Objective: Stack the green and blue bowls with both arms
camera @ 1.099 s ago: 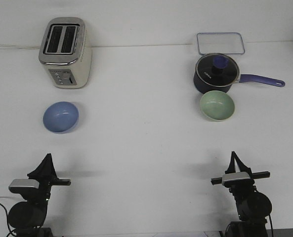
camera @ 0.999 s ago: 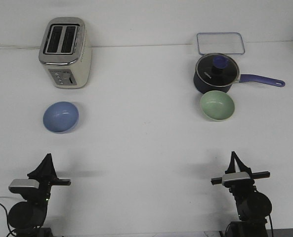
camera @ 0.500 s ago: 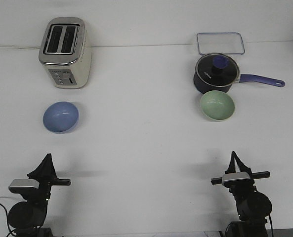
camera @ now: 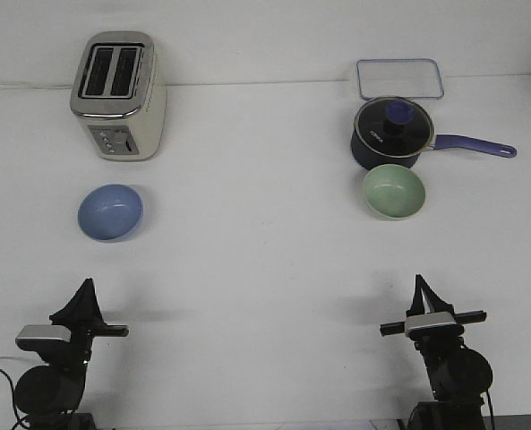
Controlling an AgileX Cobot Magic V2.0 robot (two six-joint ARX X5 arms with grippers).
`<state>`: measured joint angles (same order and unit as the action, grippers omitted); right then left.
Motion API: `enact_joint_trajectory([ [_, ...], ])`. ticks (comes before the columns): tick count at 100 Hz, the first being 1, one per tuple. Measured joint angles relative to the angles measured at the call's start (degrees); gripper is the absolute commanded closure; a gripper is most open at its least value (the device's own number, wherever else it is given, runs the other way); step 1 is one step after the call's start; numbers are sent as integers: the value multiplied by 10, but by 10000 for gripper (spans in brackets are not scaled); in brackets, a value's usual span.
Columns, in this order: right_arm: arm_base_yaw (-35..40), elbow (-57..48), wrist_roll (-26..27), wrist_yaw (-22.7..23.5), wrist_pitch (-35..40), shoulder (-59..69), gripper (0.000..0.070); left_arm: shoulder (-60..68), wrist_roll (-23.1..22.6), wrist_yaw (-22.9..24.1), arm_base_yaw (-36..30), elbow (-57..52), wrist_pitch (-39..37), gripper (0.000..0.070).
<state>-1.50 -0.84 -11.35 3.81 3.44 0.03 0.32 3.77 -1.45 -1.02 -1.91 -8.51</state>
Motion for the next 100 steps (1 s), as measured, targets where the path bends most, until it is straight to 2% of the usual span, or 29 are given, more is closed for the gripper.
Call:
enact_joint_trajectory([
  [10,0,0,78,-2,0,0,700,0,0,0,0,0,0,686],
  [21,0,-1,177,-38,0,0,700,0,0,0,0,0,0,686],
  [30,0,-16,232,-51,19,1,700,0,0,0,0,0,0,686],
  [49,0,-146,276,-66,56,69,700,0,0,0,0,0,0,686],
  [62,0,-252,283,-81,129,187,699,0,0,0,0,0,0,686],
  [64,0,-268,281,-81,140,209,687,0,0,0,0,0,0,686],
  [68,0,-299,276,-80,157,249,592,0,0,0,0,0,0,686],
  [77,0,-375,264,-79,188,339,250,0,0,0,0,0,0,686],
  [80,0,-402,261,-79,199,368,179,0,0,0,0,0,0,686],
  [83,0,-427,260,-78,208,397,155,0,0,0,0,0,0,686],
  [100,-1,-546,242,-78,249,553,154,0,0,0,0,0,0,686],
])
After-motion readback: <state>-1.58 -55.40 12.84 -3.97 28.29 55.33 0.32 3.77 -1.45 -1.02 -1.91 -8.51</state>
